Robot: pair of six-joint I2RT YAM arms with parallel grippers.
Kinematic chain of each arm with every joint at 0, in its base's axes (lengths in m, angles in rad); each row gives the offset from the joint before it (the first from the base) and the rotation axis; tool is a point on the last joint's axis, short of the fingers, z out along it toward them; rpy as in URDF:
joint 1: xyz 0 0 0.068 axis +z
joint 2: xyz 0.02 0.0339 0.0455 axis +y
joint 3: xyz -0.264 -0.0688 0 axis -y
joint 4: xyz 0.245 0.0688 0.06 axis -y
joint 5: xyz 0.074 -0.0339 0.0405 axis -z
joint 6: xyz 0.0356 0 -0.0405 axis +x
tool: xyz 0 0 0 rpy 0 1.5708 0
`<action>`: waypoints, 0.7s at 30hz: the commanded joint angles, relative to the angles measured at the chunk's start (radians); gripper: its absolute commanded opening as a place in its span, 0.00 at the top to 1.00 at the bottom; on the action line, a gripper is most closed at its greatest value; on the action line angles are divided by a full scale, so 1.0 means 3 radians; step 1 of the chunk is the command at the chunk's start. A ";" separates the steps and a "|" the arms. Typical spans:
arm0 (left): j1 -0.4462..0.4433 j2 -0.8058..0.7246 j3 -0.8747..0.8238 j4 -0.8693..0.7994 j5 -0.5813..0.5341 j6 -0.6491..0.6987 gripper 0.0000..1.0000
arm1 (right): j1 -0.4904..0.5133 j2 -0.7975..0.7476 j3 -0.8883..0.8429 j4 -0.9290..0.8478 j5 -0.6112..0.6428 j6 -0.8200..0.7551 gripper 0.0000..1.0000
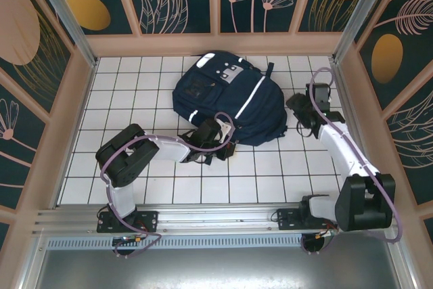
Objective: Pack books, pencil case, and school supplies into a backpack
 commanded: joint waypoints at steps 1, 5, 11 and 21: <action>-0.0005 -0.0045 -0.0089 -0.0001 -0.0011 0.0059 1.00 | -0.0042 0.0161 -0.0257 0.0174 -0.0329 -0.0064 0.50; 0.0002 -0.0081 -0.0094 -0.0014 -0.0023 0.0090 1.00 | 0.0003 0.0487 -0.0307 0.0391 -0.0729 -0.0180 0.56; 0.0001 -0.0118 -0.0119 -0.0037 -0.0053 0.0115 1.00 | 0.0228 0.0580 -0.0313 0.0504 -0.0619 -0.0253 0.57; 0.0034 -0.0439 -0.0257 -0.0306 -0.0428 0.0080 1.00 | 0.0822 0.0759 -0.0530 0.0759 -0.0682 0.0028 1.00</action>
